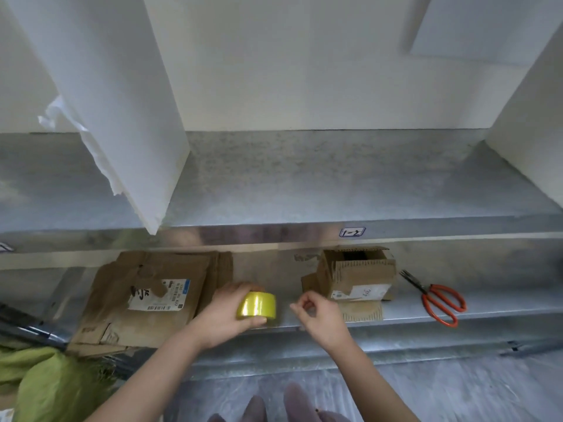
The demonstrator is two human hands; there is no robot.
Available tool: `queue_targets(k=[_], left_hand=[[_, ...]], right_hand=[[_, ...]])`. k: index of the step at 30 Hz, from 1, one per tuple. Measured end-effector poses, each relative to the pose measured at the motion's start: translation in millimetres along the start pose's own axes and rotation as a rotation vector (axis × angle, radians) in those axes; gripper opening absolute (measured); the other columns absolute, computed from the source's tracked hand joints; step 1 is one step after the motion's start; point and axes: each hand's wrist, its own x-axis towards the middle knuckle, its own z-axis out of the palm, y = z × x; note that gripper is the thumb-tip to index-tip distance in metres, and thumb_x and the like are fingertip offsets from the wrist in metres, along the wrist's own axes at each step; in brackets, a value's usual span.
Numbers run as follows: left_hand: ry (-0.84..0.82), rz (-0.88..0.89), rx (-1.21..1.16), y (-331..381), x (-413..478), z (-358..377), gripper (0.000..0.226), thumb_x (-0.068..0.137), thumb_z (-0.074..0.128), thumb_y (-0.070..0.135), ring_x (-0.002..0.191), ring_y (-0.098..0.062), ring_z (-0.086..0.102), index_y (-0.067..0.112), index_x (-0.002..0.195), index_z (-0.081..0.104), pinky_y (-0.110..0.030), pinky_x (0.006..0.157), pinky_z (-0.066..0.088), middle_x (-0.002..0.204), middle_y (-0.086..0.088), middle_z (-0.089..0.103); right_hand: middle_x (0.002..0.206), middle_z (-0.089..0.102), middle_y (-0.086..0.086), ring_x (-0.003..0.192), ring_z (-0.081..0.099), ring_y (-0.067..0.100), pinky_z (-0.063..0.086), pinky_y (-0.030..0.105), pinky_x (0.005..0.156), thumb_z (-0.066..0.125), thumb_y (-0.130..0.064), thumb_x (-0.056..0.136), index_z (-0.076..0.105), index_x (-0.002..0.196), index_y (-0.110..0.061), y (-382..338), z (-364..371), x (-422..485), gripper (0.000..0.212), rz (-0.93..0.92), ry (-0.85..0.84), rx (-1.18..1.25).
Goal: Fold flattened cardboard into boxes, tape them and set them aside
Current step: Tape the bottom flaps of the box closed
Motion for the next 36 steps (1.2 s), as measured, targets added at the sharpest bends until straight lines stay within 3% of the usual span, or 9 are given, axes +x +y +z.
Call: queue_targets(k=[2, 6, 14, 18, 20, 23, 27, 33, 36], left_hand=[[-0.008, 0.023, 0.049, 6, 4, 2, 0.078, 0.074, 0.056, 0.069, 0.124, -0.013, 0.036, 0.030, 0.139, 0.033, -0.030, 0.106, 0.030, 0.131, 0.008, 0.039], [0.083, 0.093, 0.016, 34, 18, -8, 0.070, 0.065, 0.052, 0.073, 0.106, -0.012, 0.047, 0.032, 0.122, 0.048, -0.023, 0.086, 0.036, 0.114, 0.006, 0.052], [0.194, 0.201, 0.035, 109, 42, -39, 0.053, 0.072, 0.078, 0.047, 0.100, 0.002, 0.043, 0.033, 0.117, 0.055, -0.002, 0.084, 0.028, 0.106, 0.027, 0.048], [0.085, 0.061, -0.016, 145, 62, -45, 0.049, 0.074, 0.069, 0.062, 0.104, -0.003, 0.058, 0.044, 0.117, 0.055, -0.024, 0.090, 0.046, 0.112, 0.022, 0.061], [0.050, -0.015, 0.005, 162, 70, -44, 0.042, 0.077, 0.064, 0.066, 0.102, -0.002, 0.059, 0.044, 0.113, 0.059, -0.023, 0.088, 0.047, 0.111, 0.022, 0.064], [0.019, -0.089, 0.039, 187, 79, -40, 0.037, 0.082, 0.058, 0.065, 0.099, -0.003, 0.058, 0.043, 0.111, 0.059, -0.020, 0.084, 0.044, 0.112, 0.022, 0.062], [0.029, -0.232, 0.016, 212, 89, -28, 0.031, 0.081, 0.058, 0.065, 0.087, -0.004, 0.055, 0.045, 0.103, 0.051, -0.019, 0.076, 0.045, 0.099, 0.020, 0.059], [0.049, -0.355, 0.013, 227, 109, -6, 0.044, 0.078, 0.058, 0.070, 0.092, -0.011, 0.058, 0.035, 0.105, 0.055, -0.025, 0.082, 0.048, 0.103, 0.009, 0.063], [0.067, -0.370, -0.053, 227, 115, 2, 0.048, 0.074, 0.066, 0.066, 0.088, -0.008, 0.060, 0.029, 0.105, 0.059, -0.027, 0.081, 0.051, 0.100, 0.009, 0.065]], right_hand=[[0.078, 0.065, -0.012, 0.075, 0.059, 0.001, 0.045, 0.011, 0.066, 0.070, -0.034, 0.086, 0.060, 0.080, -0.025, -1, -17, -4, 0.014, 0.024, 0.034, 0.040], [0.074, 0.064, -0.011, 0.069, 0.060, -0.002, 0.042, 0.006, 0.064, 0.074, -0.027, 0.083, 0.060, 0.081, -0.023, -10, -54, -10, 0.015, 0.034, 0.097, 0.092], [0.074, 0.070, -0.002, 0.070, 0.065, 0.012, 0.048, 0.022, 0.064, 0.076, -0.022, 0.080, 0.063, 0.086, -0.018, -11, -144, 9, 0.014, 0.104, -0.065, 0.053], [0.067, 0.067, 0.002, 0.061, 0.059, 0.015, 0.046, 0.024, 0.059, 0.068, -0.011, 0.080, 0.067, 0.083, -0.020, -4, -182, 29, 0.009, 0.152, -0.146, 0.095], [0.066, 0.064, 0.002, 0.061, 0.056, 0.015, 0.048, 0.023, 0.060, 0.071, -0.012, 0.083, 0.069, 0.087, -0.018, 4, -198, 38, 0.008, 0.216, -0.213, 0.171], [0.079, 0.066, 0.012, 0.074, 0.061, 0.023, 0.054, 0.039, 0.084, 0.074, -0.008, 0.083, 0.070, 0.095, 0.000, 22, -217, 48, 0.015, 0.313, -0.317, 0.425], [0.079, 0.070, 0.011, 0.071, 0.066, 0.018, 0.059, 0.028, 0.072, 0.070, -0.004, 0.085, 0.070, 0.088, -0.002, 40, -231, 54, 0.004, 0.343, -0.370, 0.550], [0.080, 0.069, 0.004, 0.081, 0.066, 0.020, 0.057, 0.037, 0.087, 0.066, -0.016, 0.090, 0.067, 0.081, -0.016, 64, -225, 69, 0.009, 0.218, -0.241, 0.319], [0.080, 0.068, -0.001, 0.082, 0.064, 0.017, 0.054, 0.032, 0.079, 0.064, -0.024, 0.089, 0.065, 0.077, -0.021, 70, -219, 72, 0.013, 0.171, -0.147, 0.137]])
